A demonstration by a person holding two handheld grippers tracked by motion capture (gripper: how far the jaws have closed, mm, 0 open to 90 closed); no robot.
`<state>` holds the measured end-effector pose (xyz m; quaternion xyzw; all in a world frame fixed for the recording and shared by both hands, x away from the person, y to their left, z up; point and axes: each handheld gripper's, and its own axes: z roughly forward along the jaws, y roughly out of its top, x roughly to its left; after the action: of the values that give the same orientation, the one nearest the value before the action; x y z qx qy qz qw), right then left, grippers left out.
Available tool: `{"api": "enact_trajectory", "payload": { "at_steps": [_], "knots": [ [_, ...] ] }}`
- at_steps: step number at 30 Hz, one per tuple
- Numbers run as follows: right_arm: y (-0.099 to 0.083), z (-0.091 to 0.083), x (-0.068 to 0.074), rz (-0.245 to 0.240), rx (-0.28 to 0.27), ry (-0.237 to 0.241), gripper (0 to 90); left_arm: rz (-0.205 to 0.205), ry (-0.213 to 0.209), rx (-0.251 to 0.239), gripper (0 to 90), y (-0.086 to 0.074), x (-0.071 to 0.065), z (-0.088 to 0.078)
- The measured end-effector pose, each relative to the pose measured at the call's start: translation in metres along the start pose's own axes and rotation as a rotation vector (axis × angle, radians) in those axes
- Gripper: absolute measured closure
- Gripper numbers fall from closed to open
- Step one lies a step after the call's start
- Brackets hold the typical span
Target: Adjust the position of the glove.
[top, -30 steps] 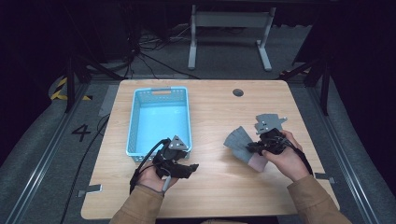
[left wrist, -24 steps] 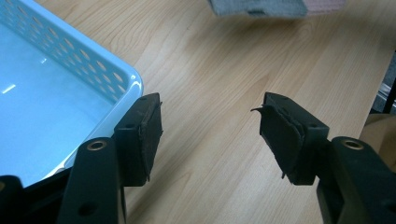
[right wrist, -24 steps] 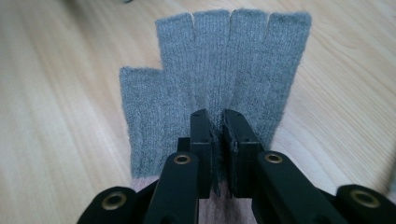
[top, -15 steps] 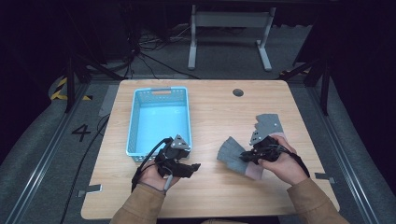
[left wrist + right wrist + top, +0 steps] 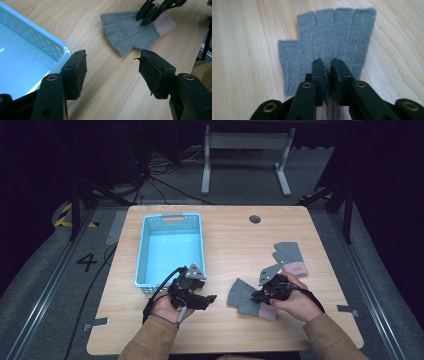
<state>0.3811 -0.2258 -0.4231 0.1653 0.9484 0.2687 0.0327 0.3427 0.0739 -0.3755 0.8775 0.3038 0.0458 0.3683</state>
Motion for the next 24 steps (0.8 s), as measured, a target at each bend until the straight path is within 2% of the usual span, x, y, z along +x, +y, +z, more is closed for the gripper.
{"api": "enact_trajectory", "payload": {
  "at_steps": [2,3,4,7,8,10,11,12,13,14,19,24],
  "knots": [
    [-0.001,0.001,0.0,0.01,-0.014,-0.004,75.7,-0.001,-0.001,-0.001,39.6,0.0,0.0,0.0],
    [-0.001,0.0,-0.001,0.02,-0.04,-0.007,68.2,0.002,-0.002,-0.001,39.6,0.002,0.0,0.0],
    [-0.002,-0.001,-0.001,0.026,-0.054,-0.014,64.5,0.004,-0.004,-0.002,39.6,0.002,0.001,0.001],
    [-0.005,-0.005,-0.001,0.049,-0.077,-0.024,62.5,0.005,-0.007,-0.005,39.5,0.005,0.001,0.001],
    [-0.007,-0.008,0.0,0.07,-0.082,-0.03,62.2,0.01,-0.011,-0.008,39.5,0.007,0.0,0.002],
    [-0.011,-0.014,0.001,0.103,-0.097,-0.028,65.0,0.014,-0.013,-0.006,39.6,0.008,0.0,0.002],
    [-0.011,-0.014,0.001,0.103,-0.097,-0.028,65.0,0.016,-0.016,-0.006,39.6,0.01,0.0,0.003],
    [-0.016,-0.02,0.003,0.14,-0.107,-0.023,78.9,0.025,-0.02,-0.002,39.6,0.011,-0.001,0.005],
    [-0.017,-0.024,0.005,0.158,-0.089,-0.014,85.2,0.026,-0.023,-0.004,39.6,0.012,-0.001,0.006],
    [-0.019,-0.028,0.006,0.17,-0.085,-0.004,88.0,0.027,-0.026,-0.002,39.6,0.013,-0.001,0.006],
    [-0.025,-0.035,0.01,0.174,-0.073,0.007,89.8,0.041,-0.032,-0.006,39.7,0.017,-0.003,0.009],
    [-0.03,-0.04,0.016,0.15,-0.077,0.01,89.7,0.05,-0.044,-0.002,39.7,0.022,-0.004,0.013]
  ]
}}
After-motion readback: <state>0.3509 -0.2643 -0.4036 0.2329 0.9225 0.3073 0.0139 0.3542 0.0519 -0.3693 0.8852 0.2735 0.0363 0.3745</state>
